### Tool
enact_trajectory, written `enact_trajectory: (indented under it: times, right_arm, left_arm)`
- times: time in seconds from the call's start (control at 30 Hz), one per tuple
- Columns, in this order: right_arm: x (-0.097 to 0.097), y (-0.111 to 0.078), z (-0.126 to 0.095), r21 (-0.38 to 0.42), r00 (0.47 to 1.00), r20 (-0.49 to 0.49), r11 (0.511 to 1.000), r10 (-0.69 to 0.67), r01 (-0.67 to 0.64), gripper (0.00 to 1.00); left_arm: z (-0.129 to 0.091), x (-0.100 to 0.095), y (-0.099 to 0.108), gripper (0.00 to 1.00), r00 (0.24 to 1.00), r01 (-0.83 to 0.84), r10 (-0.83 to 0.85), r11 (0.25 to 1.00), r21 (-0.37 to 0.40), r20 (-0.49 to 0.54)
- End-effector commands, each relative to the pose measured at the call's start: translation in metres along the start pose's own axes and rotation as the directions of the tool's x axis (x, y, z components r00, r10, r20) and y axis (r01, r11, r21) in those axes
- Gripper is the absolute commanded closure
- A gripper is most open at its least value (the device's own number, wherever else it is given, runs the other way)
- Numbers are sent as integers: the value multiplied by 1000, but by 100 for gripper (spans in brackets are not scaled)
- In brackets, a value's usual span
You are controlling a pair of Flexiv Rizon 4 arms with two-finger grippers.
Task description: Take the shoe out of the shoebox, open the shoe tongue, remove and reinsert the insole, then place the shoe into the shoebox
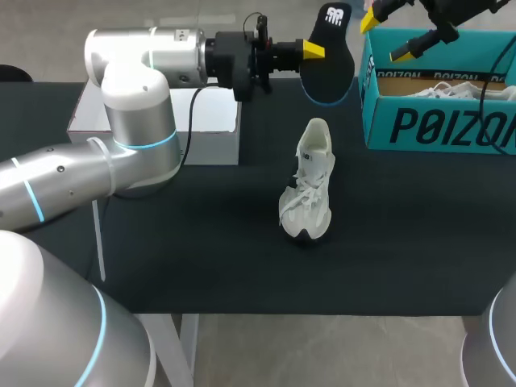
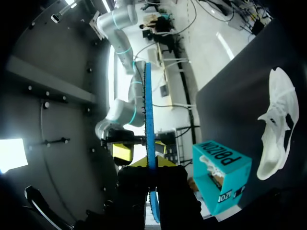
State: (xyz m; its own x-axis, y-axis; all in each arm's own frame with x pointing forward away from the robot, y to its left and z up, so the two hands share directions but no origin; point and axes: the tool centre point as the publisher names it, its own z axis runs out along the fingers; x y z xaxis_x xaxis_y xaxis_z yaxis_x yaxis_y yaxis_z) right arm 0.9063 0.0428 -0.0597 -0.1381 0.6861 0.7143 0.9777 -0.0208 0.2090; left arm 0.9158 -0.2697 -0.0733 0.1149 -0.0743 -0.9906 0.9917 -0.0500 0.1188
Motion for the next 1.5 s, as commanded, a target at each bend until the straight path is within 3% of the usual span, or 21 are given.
enact_trajectory:
  times: [0.03, 0.2, 0.43, 0.47, 0.53, 0.57, 0.7, 0.8, 1.1, 1.5]
  right_arm:
    - [-10, -2, 5, 3, 886, -459, 997, 71, -78, 0]
    - [-2, -4, 8, 12, 782, -618, 996, 80, -92, 0]
    - [10, -8, 25, -2, 774, -629, 996, 71, -93, 3]
    - [11, -9, 28, -7, 783, -619, 996, 66, -90, 11]
    - [12, -10, 32, -7, 784, -617, 996, 67, -91, 44]
    - [13, -10, 34, -5, 786, -615, 996, 69, -91, 51]
    - [14, -13, 39, 5, 796, -601, 996, 71, -85, 58]
    - [14, -14, 40, 10, 800, -596, 996, 74, -85, 58]
    - [17, -14, 41, -6, 876, -480, 999, 45, -54, 56]
    - [22, -17, 50, 20, 901, -433, 1000, 27, -21, 60]
  left_arm:
    - [-3, 2, -2, 100, 999, 20, -19, 999, -25, 27]
    - [-3, 1, 0, 100, 998, 38, -35, 998, -55, 49]
    - [4, 1, 3, 100, 998, 34, -30, 997, -67, 54]
    - [4, 2, 4, 100, 998, 35, -31, 997, -66, 54]
    - [6, 2, 5, 100, 998, 36, -33, 997, -64, 51]
    - [7, 2, 6, 100, 998, 37, -34, 997, -64, 50]
    - [9, 2, 9, 100, 999, 44, -42, 997, -60, 34]
    - [10, 3, 10, 100, 999, 49, -48, 997, -52, 19]
    - [13, 10, 11, 100, 996, 72, -74, 996, -58, -43]
    - [25, 16, 13, 100, 994, 80, -82, 996, -33, -72]
